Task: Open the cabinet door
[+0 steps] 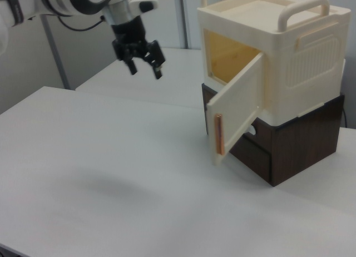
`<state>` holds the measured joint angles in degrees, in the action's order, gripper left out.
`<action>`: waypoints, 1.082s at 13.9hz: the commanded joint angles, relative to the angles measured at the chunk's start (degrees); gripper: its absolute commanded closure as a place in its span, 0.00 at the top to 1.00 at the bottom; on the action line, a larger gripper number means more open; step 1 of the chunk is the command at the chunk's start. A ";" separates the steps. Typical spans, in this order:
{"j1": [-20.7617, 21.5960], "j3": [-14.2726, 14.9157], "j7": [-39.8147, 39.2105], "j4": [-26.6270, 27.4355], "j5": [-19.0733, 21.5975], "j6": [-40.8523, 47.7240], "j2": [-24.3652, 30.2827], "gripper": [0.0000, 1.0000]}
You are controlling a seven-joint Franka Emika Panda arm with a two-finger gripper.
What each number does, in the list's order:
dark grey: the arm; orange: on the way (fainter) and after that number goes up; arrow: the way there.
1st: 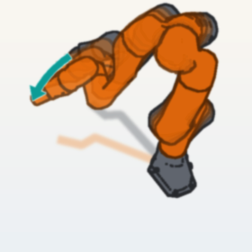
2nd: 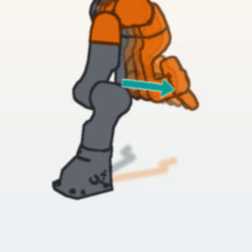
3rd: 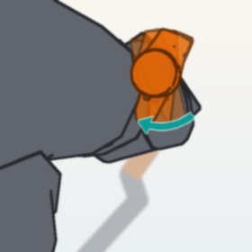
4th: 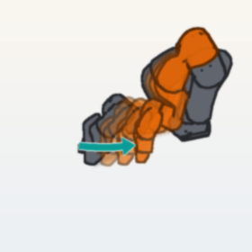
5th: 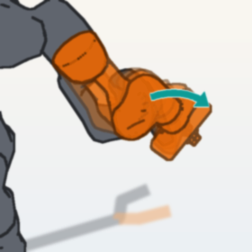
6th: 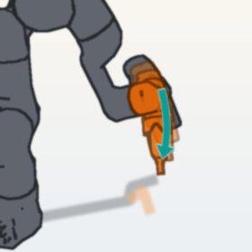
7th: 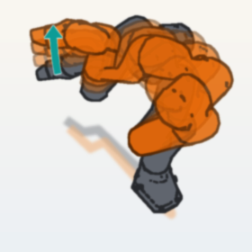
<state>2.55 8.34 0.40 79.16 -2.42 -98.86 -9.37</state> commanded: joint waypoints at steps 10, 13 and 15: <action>0.79 -4.47 2.32 10.58 0.84 4.20 6.29 1.00; 1.23 -4.47 2.32 10.58 0.05 4.20 6.29 1.00; 1.76 -4.47 2.58 10.40 -1.00 4.20 6.29 1.00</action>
<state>2.94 3.72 2.50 87.93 -2.32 -95.13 -4.69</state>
